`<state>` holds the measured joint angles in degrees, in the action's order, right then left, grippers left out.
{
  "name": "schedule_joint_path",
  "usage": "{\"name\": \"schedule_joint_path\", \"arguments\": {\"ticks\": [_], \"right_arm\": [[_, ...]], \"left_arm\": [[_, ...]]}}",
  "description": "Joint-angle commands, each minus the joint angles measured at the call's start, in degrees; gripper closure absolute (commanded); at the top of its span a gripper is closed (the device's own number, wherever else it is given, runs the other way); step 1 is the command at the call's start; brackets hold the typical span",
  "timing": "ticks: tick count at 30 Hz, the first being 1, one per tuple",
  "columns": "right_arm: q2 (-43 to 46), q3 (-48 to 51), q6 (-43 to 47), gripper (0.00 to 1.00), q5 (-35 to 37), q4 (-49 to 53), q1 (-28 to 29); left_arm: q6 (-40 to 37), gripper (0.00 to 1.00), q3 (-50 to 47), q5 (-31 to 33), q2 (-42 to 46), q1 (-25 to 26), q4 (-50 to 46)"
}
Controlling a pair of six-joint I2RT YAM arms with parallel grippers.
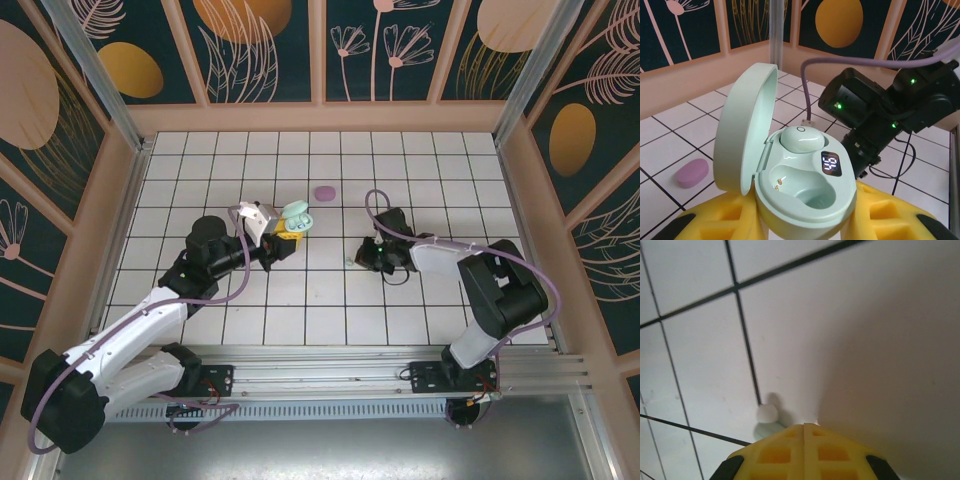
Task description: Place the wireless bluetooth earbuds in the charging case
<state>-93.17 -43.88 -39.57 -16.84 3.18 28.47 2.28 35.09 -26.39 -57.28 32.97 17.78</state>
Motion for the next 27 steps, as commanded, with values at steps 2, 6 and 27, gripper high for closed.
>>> {"name": "schedule_joint_path", "arguments": {"ticks": [2,6,27], "right_arm": [[0.3,-1.7,-1.0,0.98,0.1,1.0,-0.3],[4.7,2.0,-2.6,0.98,-0.5,1.3,-0.1],[-2.6,-1.1,-1.5,0.97,-0.5,2.1,4.7]], "left_arm": [[0.1,0.81,-0.5,0.8,1.7,0.1,1.4],[-0.4,0.81,-0.5,1.2,2.4,0.1,0.7],[-0.3,0.81,-1.1,1.2,2.9,0.1,0.6]]}}
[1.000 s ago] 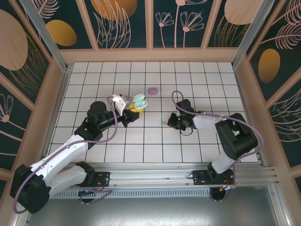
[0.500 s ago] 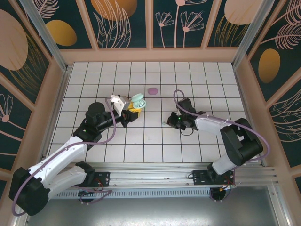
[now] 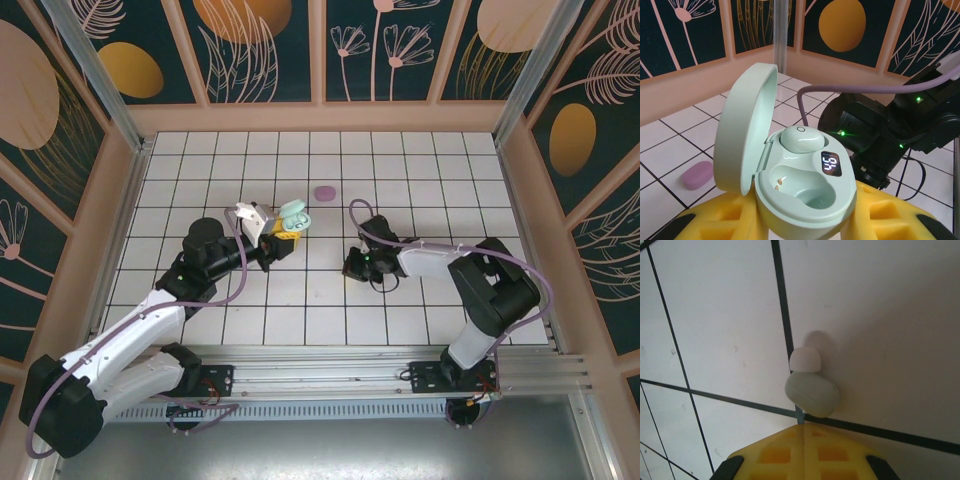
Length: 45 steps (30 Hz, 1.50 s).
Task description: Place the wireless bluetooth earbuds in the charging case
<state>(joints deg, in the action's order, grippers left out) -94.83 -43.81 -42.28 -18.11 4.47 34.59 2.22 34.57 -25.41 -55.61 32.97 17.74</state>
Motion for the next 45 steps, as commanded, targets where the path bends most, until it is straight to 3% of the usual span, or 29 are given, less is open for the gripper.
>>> {"name": "schedule_joint_path", "arguments": {"ticks": [1,24,31,37,45], "right_arm": [[-1.0,-1.2,1.5,0.97,0.8,0.8,-2.1],[-7.4,-12.6,9.9,0.98,3.9,7.4,-7.3],[-1.9,-11.1,7.9,0.97,5.8,9.9,-7.3],[4.5,-6.9,1.4,0.67,6.6,8.4,-5.5],[1.5,-6.2,-2.3,0.65,5.2,4.2,-3.6]], "left_arm": [[-0.3,0.81,-0.6,0.2,1.2,0.1,0.7],[-1.0,0.81,0.0,0.9,0.8,0.1,0.0],[-1.2,0.82,-0.1,0.7,0.8,0.1,-0.2],[-1.0,0.81,-0.3,-0.2,-0.3,0.1,1.3],[-0.9,0.82,0.3,-1.5,-1.6,0.2,2.4]]}}
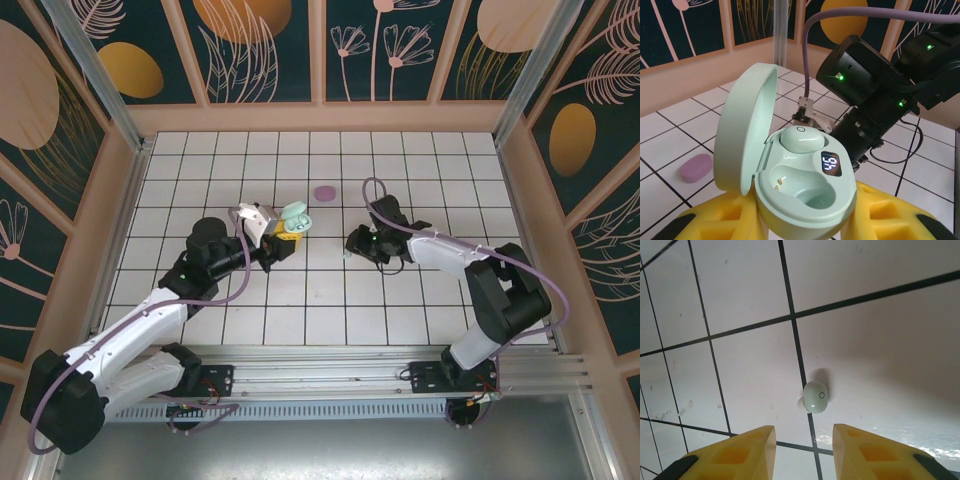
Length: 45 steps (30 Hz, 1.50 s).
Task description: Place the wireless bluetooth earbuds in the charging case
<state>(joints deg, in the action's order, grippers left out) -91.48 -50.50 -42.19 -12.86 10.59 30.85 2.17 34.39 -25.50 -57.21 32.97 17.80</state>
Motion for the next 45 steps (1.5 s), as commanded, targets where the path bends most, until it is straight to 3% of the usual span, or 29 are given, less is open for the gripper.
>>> {"name": "schedule_joint_path", "arguments": {"ticks": [1,32,45], "right_arm": [[-2.5,0.3,-2.4,0.65,-0.2,-2.2,0.7],[-12.8,-7.2,1.1,0.72,1.7,-0.1,1.5],[-12.8,-8.8,4.1,0.86,2.3,2.1,1.8]], "left_arm": [[-0.9,0.82,0.4,-1.4,0.1,0.1,2.3],[-1.6,0.82,0.1,-0.3,1.8,0.1,0.9],[-1.9,0.82,-0.4,0.3,2.3,0.1,0.2]]}}
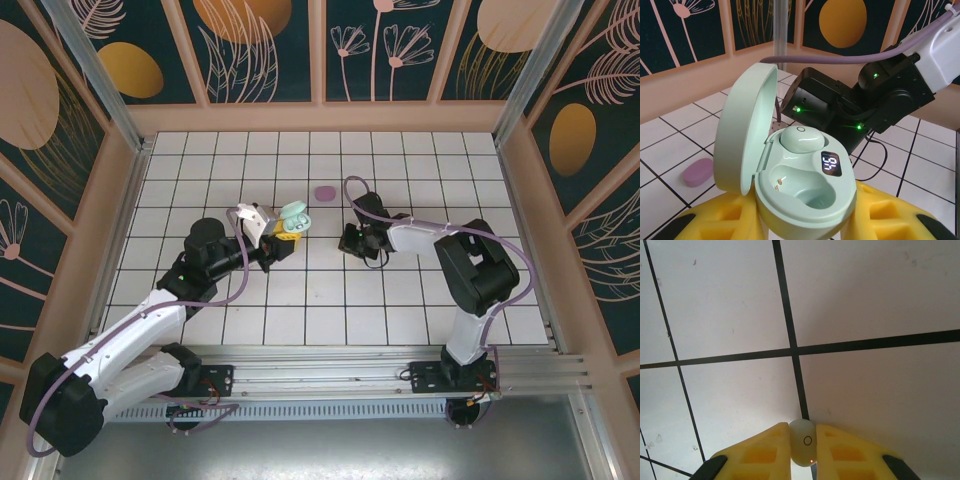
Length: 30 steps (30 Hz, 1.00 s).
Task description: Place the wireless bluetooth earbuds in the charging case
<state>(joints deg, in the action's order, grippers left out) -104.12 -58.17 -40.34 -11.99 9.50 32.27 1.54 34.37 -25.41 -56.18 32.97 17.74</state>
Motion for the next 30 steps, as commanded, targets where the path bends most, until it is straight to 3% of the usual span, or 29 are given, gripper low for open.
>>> {"name": "schedule_joint_path", "arguments": {"ticks": [1,19,30], "right_arm": [[0.2,-1.4,2.6,0.86,1.9,3.9,0.4],[20.3,-2.4,9.1,0.87,12.5,18.7,0.6],[31.4,-12.1,10.9,0.87,18.5,30.5,4.5]], "left_arm": [[-1.2,0.82,-0.3,0.2,1.2,0.1,0.3],[2.1,0.82,1.5,-2.5,-3.2,0.1,4.5],[1.5,0.82,5.4,-4.4,-11.1,0.1,9.8]]}}
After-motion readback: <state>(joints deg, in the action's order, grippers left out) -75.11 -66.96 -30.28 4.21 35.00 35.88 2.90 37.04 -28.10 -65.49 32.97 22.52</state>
